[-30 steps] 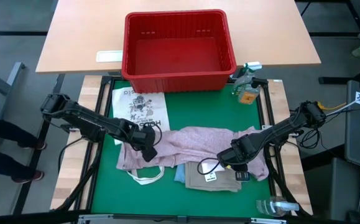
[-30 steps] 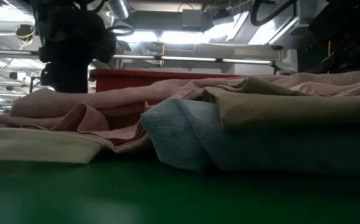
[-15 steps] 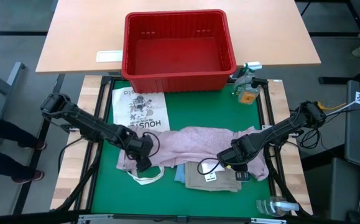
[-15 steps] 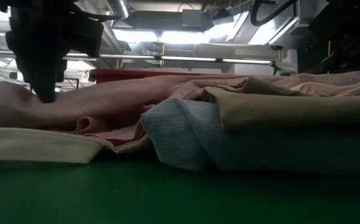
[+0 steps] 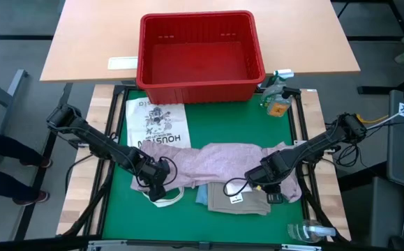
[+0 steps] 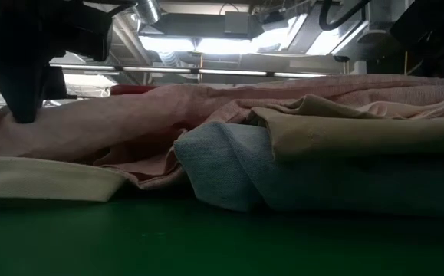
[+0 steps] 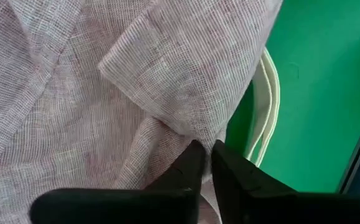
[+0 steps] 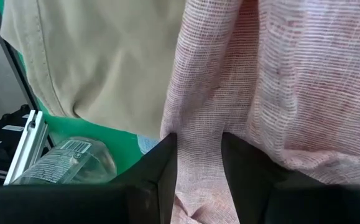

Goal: Fold laundry
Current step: Fold the pink polo

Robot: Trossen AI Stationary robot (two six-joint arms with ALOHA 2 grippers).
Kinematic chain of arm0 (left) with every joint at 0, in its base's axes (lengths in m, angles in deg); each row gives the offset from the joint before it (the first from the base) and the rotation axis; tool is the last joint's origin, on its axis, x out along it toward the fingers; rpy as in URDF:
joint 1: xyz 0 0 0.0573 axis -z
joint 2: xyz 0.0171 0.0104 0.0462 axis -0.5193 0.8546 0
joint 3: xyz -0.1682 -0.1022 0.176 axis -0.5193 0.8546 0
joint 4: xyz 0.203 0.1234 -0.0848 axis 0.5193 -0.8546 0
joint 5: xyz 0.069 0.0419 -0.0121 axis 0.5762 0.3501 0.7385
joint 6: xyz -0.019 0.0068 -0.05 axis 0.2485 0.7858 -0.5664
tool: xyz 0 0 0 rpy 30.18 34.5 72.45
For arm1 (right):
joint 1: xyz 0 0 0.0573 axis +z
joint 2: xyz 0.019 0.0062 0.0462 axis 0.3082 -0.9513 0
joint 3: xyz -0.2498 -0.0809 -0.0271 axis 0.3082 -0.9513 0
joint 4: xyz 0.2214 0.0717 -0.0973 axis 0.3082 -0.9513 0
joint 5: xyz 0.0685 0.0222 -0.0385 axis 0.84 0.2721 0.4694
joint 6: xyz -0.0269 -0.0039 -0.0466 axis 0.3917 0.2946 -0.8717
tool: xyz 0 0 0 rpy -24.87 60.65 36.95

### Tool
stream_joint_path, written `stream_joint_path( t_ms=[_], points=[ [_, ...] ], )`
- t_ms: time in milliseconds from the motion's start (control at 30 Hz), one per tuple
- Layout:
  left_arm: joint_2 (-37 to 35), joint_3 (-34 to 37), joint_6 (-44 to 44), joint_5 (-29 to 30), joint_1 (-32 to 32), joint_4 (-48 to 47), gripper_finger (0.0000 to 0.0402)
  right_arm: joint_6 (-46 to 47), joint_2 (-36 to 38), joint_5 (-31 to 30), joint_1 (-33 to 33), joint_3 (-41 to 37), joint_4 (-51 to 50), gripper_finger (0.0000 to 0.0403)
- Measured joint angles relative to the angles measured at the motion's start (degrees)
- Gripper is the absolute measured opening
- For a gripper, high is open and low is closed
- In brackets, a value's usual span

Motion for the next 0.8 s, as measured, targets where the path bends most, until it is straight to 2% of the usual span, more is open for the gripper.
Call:
stream_joint_path(
  t_ms=[167, 300, 800],
  points=[
    [0.0, 0.0, -1.5, 3.3, 0.0, 1.3, 0.0068, 0.0, 0.0, 0.8, 0.0, 0.0, -0.4, 0.0127],
    [0.0, 0.0, -1.6, 2.5, -0.9, 2.2, 0.0094, 0.0, 0.0, 1.0, 0.0, 0.0, -0.4, 0.0127],
    [-0.2, 0.0, 0.7, 5.6, -5.4, 4.4, 0.0087, 0.0, 0.0, 0.9, 0.0, 1.3, -3.1, 0.0127]
  ],
)
